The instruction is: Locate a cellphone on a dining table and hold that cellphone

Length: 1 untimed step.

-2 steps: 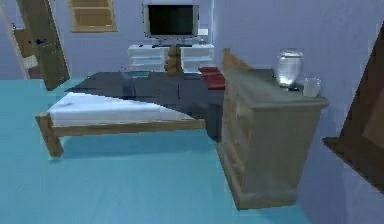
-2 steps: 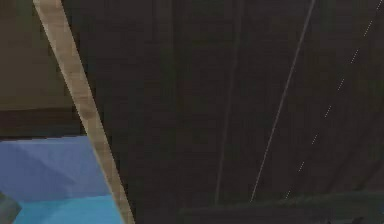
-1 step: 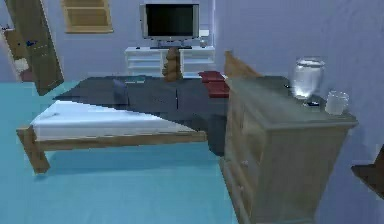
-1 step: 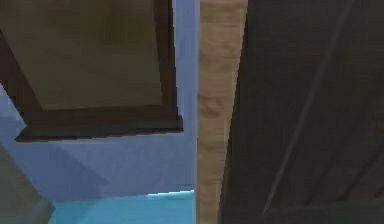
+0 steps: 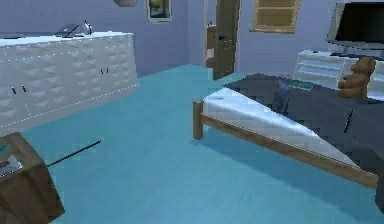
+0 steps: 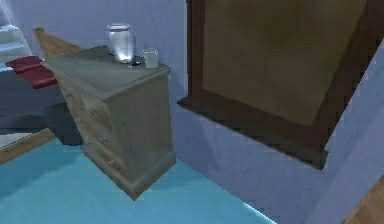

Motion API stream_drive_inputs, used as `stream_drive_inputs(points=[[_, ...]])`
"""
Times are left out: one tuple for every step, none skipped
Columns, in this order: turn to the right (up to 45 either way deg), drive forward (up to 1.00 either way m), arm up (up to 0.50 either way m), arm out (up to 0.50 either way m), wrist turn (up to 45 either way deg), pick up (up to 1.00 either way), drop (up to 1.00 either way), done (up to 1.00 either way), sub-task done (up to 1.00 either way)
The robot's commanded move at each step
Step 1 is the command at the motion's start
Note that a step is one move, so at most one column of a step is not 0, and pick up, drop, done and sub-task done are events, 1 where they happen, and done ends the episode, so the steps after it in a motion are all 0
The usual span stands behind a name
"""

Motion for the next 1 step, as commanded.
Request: stream_drive_inputs(points=[[-9.0, 0.00, 0.00, 0.00, 0.0, 0.00, 0.00, 0.00, 0.00]])
